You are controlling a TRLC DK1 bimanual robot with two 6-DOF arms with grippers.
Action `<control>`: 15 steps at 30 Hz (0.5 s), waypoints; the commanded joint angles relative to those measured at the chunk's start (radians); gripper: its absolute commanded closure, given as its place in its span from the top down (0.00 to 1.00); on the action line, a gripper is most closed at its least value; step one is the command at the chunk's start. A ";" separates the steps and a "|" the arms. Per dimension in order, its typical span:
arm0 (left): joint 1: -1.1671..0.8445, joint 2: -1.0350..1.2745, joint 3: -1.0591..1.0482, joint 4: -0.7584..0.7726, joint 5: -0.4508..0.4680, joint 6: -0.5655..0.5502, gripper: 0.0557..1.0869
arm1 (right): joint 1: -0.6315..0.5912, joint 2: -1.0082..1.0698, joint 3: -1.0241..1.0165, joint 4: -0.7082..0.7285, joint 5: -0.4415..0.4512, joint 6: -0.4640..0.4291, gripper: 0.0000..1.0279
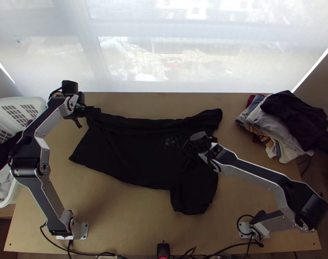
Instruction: Fold the t-shirt
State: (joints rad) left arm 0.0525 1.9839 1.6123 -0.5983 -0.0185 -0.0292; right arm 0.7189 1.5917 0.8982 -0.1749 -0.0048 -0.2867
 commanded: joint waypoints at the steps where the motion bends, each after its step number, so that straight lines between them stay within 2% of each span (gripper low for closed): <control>1: 0.007 0.024 -0.005 -0.011 -0.001 -0.005 0.40 | 0.001 -0.006 0.001 0.000 -0.001 0.004 0.90; 9: 0.007 0.050 -0.002 -0.011 -0.021 -0.005 0.40 | 0.001 -0.019 -0.004 -0.002 0.000 0.007 0.90; 15: 0.007 0.052 0.001 0.006 -0.021 0.002 0.12 | 0.001 -0.019 -0.002 -0.002 0.000 0.007 0.90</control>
State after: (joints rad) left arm 0.0586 2.0281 1.6100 -0.6041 -0.0376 -0.0326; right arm 0.7193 1.5753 0.8948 -0.1764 -0.0048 -0.2806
